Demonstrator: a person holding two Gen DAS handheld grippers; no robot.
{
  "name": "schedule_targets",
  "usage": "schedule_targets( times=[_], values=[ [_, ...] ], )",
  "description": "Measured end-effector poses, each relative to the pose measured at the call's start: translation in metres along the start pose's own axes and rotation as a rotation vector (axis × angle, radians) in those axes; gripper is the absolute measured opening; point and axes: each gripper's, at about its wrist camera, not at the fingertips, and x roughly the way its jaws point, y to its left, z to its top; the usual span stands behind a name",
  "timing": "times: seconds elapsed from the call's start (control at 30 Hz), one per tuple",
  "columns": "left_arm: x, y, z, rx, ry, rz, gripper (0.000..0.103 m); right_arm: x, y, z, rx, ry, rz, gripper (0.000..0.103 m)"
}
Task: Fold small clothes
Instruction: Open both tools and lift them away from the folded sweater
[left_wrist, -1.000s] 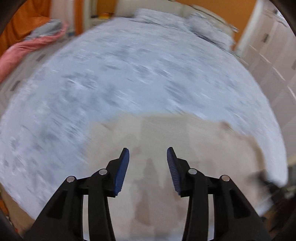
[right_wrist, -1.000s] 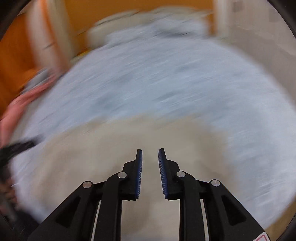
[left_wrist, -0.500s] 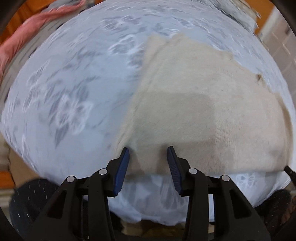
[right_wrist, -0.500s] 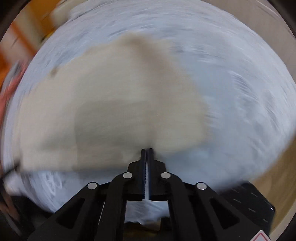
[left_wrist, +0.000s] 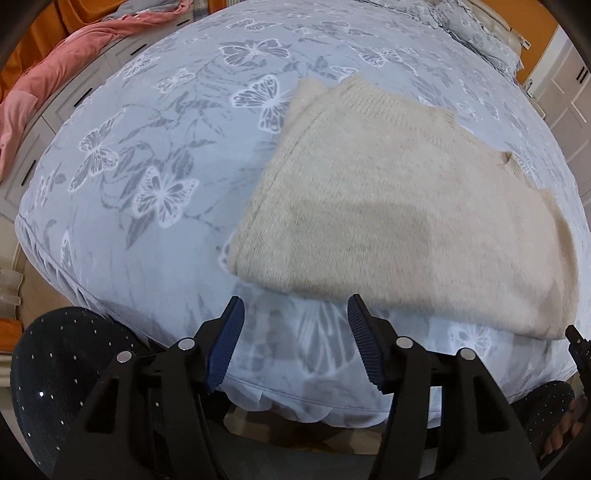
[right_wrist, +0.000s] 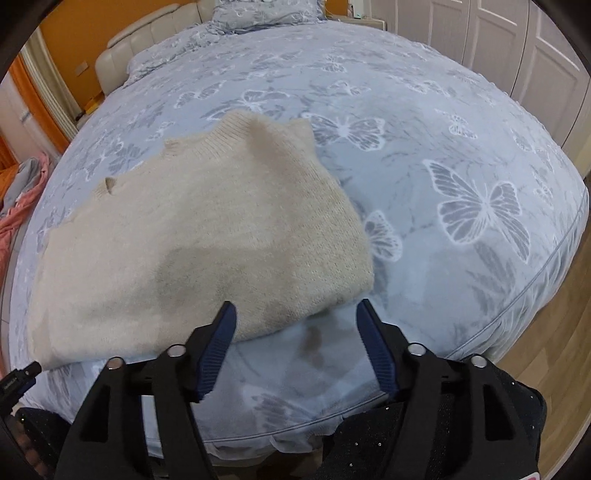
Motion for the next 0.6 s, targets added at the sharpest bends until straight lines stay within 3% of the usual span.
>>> schedule_targets(
  times=[0.2,0.37,0.47,0.6],
  values=[
    [-0.001,0.008,-0.007,-0.014,0.001,-0.007,0.056,-0.003,-0.004,-0.004,0.034,0.007,0.048,0.068],
    [0.002,0.018,-0.014,-0.03,-0.003,-0.02,0.056,0.001,-0.002,-0.005,0.035,0.023,0.027,0.069],
    [0.006,0.033,-0.016,-0.105,-0.009,-0.066,0.058,0.002,-0.005,-0.003,0.053,0.026,0.026,0.069],
    [0.019,0.06,-0.02,-0.25,0.004,-0.091,0.061,0.005,-0.025,-0.001,0.172,0.022,0.043,0.07]
  ],
)
